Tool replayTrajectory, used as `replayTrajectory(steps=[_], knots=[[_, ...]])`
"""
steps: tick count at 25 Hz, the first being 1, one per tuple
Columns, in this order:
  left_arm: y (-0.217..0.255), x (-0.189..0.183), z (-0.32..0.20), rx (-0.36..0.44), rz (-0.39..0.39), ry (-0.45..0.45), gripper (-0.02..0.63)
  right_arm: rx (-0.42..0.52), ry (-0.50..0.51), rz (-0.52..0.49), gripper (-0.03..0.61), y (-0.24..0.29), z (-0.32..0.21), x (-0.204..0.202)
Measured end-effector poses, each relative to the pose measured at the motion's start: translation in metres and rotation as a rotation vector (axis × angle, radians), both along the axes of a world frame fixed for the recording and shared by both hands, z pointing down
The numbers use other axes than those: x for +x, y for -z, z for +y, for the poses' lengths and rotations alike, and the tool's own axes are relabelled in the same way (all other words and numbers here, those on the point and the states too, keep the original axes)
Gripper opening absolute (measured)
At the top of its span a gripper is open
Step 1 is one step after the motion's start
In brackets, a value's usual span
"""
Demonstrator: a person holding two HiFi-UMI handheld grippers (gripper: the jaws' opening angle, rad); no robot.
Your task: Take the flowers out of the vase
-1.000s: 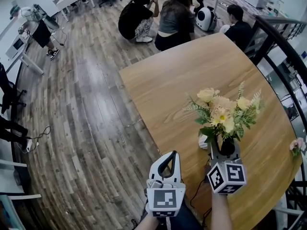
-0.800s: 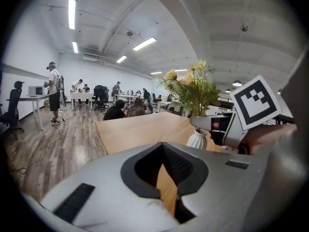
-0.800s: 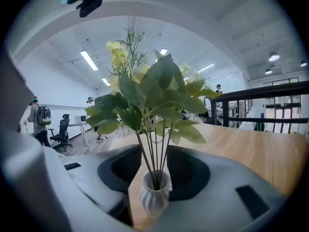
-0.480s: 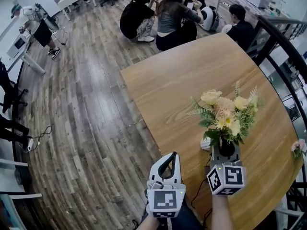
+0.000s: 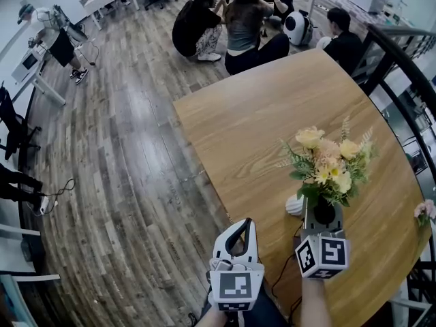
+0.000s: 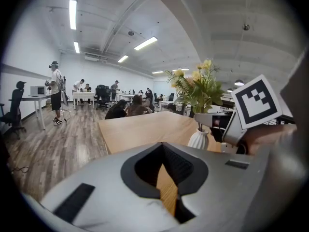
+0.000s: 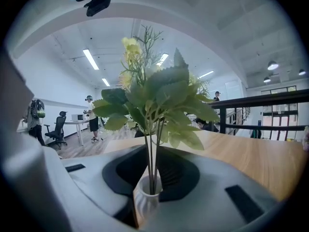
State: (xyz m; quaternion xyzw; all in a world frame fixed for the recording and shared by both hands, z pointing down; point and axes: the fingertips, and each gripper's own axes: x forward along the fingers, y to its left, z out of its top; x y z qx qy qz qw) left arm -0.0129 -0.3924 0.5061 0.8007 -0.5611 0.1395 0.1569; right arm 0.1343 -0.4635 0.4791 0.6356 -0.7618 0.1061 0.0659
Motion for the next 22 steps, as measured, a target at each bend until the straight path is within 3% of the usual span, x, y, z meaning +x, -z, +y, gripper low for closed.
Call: replayTrajectory(steps=[22], knots=[[0.032, 0.008, -0.002, 0.061, 0.017, -0.015, 0.026, 0.158, -0.068, -0.076, 0.086, 0.069, 0.003, 0.026]])
